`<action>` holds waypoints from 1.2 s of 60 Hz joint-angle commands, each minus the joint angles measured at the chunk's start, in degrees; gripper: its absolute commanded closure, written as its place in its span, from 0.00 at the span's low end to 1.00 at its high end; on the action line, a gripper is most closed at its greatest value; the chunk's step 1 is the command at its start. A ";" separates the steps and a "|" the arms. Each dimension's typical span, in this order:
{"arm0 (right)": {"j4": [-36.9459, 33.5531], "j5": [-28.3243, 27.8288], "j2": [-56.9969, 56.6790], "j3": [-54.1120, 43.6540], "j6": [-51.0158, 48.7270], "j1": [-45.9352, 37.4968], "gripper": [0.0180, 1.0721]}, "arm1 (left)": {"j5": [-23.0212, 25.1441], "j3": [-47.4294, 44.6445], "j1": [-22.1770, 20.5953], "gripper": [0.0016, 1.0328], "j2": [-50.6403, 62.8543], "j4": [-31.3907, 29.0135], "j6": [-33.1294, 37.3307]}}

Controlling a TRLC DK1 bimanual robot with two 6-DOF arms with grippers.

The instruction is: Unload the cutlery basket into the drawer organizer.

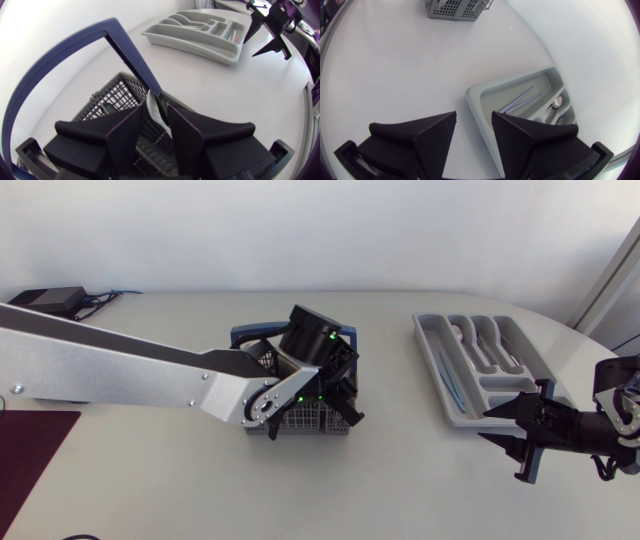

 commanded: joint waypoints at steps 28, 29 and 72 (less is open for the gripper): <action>1.02 -0.47 0.55 -2.05 0.88 0.76 0.49 | -0.26 0.85 -0.76 0.97 2.96 3.38 -0.46; 1.02 -0.47 0.55 -2.05 0.88 0.76 0.49 | -0.26 0.67 -0.76 0.97 2.96 3.55 -0.46; 1.11 -0.47 0.20 -2.22 1.32 1.20 0.49 | -1.05 -8.47 0.74 0.97 -3.55 9.79 -3.01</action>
